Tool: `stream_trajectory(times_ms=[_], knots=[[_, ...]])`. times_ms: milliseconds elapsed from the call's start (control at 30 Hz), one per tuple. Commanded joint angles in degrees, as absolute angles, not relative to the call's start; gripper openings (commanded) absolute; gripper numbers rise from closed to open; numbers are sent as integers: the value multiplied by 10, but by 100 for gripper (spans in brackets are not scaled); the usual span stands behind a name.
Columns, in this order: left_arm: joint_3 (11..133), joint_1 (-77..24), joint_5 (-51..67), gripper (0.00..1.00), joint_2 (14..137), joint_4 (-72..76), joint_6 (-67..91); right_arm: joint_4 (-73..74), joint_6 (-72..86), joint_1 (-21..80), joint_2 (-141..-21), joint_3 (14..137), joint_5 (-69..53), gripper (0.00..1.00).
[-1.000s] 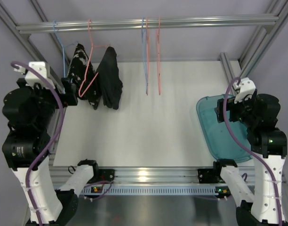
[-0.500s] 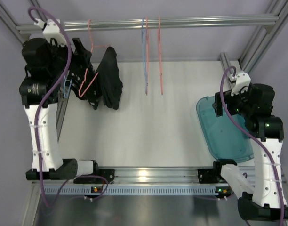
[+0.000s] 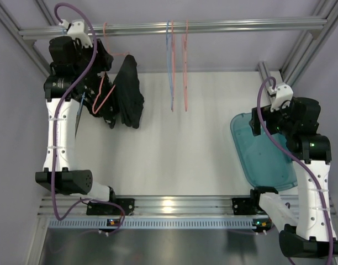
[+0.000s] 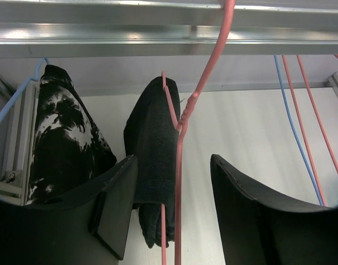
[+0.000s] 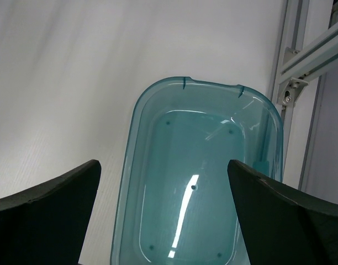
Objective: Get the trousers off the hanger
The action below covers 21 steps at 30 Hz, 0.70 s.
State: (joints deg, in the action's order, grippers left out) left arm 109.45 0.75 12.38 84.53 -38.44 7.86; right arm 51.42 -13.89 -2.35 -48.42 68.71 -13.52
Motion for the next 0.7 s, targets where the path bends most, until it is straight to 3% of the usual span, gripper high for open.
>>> stream_trajectory(times_ms=[0,100,300,567,600,667], knots=[[1075,7,133,61,850,-312,84,485,-142,-17,-477,683,-129,99],[1057,7,138,59,853,-281,90,483,-142,-17,-476,679,-127,99],[1058,7,147,44,871,-260,92,481,-134,-17,-468,665,-128,99],[1061,6,149,32,887,-251,91,483,-142,-17,-469,668,-121,100],[1061,6,149,29,886,-249,91,483,-142,-17,-468,669,-122,99],[1061,6,157,13,885,-241,91,483,-137,-17,-468,669,-122,99]])
